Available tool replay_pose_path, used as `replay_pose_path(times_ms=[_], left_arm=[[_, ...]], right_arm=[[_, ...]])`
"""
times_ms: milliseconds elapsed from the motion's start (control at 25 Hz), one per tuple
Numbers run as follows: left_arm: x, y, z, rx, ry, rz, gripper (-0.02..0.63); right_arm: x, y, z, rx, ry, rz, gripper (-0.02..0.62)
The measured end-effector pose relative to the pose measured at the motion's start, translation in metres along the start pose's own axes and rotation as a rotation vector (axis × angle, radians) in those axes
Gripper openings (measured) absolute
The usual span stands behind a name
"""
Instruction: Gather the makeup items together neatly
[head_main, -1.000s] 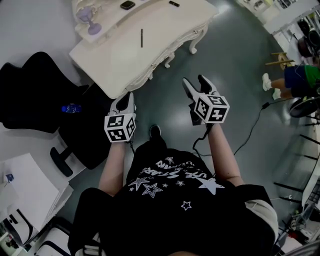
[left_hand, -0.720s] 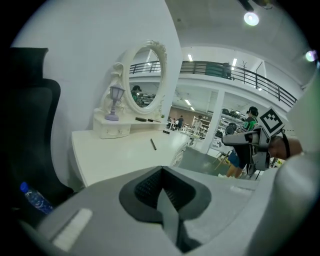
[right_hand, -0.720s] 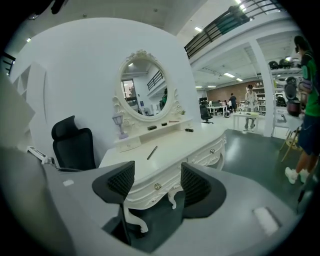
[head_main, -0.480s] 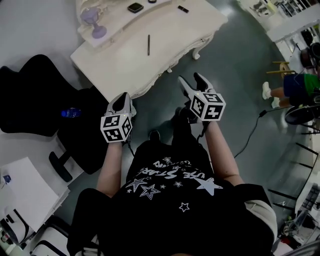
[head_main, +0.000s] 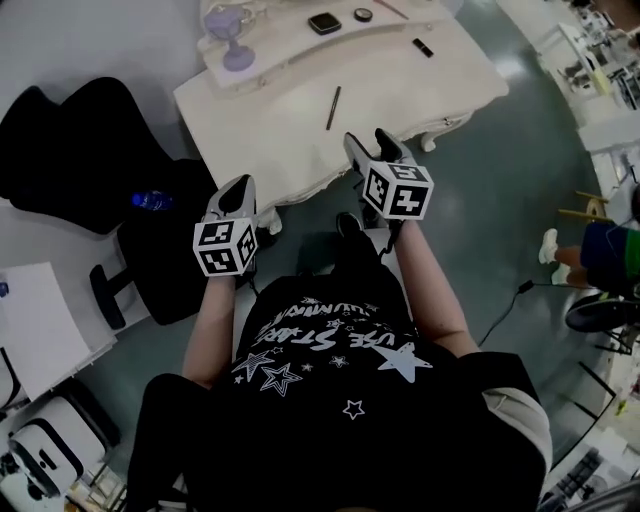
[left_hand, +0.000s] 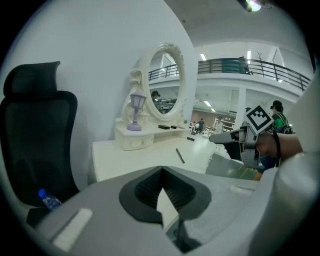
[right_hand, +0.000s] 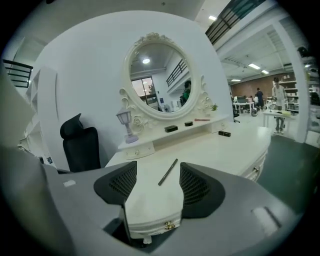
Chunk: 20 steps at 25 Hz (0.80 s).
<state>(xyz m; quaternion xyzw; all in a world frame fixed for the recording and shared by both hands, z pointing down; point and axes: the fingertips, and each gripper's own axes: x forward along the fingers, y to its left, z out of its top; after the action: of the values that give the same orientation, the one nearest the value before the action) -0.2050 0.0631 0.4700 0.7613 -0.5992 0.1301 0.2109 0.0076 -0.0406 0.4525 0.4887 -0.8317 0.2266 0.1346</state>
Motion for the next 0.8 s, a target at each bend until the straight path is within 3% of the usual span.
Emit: replay_pose_path(times_ms=[160, 360, 800], left_arm=[[0.008, 0.012, 0.008, -0.066, -0.002, 0.087, 0.001], [0.017, 0.014, 0.007, -0.11, 0.008, 0.159, 0.002], [0.037, 0.01, 0.002, -0.168, 0.036, 0.23, 0.002]], right_arm=[[0.043, -0.002, 0.007, -0.033, 0.058, 0.057, 0.284], [0.086, -0.014, 0.006, -0.047, 0.126, 0.066, 0.267], [0.159, -0.026, -0.019, -0.114, 0.298, 0.04, 0.259]])
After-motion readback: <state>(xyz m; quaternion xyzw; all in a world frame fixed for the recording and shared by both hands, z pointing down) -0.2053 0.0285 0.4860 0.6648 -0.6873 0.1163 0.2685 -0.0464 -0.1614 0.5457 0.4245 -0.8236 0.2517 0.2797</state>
